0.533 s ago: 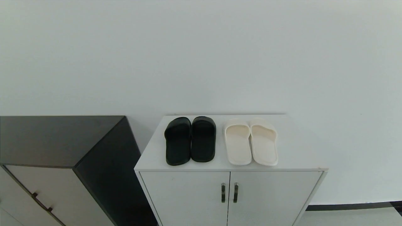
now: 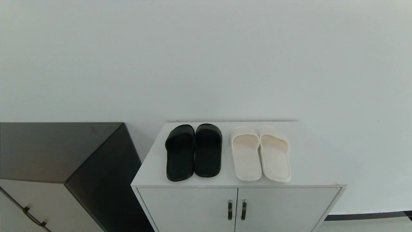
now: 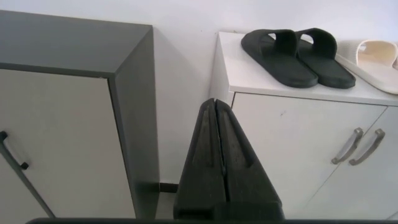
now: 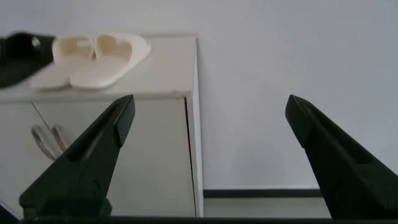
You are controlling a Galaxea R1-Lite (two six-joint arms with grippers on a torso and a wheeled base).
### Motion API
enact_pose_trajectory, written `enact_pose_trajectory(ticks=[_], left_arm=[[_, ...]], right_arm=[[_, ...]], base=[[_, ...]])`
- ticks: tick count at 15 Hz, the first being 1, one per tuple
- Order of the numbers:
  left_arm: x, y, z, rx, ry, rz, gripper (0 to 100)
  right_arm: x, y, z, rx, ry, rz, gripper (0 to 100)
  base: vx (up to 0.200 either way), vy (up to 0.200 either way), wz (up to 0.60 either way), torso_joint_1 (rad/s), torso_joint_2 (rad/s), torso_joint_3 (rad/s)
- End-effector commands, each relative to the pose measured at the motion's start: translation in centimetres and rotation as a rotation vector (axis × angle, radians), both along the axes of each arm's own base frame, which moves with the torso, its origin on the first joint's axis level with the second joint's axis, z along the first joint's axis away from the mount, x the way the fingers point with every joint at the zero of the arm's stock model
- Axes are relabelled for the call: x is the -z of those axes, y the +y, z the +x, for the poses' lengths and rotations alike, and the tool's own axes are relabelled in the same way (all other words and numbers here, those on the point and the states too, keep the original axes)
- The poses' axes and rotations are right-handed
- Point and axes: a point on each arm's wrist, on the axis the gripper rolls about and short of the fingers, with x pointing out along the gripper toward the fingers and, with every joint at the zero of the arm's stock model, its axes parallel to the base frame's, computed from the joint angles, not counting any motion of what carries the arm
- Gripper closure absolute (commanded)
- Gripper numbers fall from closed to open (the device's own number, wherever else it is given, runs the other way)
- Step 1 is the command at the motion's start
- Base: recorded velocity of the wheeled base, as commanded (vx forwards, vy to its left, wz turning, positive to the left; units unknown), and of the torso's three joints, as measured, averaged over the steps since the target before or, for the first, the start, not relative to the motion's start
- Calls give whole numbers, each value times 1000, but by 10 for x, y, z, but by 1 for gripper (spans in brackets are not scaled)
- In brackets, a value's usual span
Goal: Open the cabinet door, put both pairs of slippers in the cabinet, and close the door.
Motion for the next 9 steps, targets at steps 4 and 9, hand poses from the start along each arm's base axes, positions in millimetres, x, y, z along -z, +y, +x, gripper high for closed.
enact_pose_trajectory(ticks=[4,9], left_arm=[[0,0,0,1,-2,-1,100],[0,0,0,2,-2,-1,100]], right_arm=[[-100,10,91,-283,323,78,0],[-113,101,193,-352,410,145,0]], base=[[0,0,0,0,0,0],[0,0,0,0,0,0]])
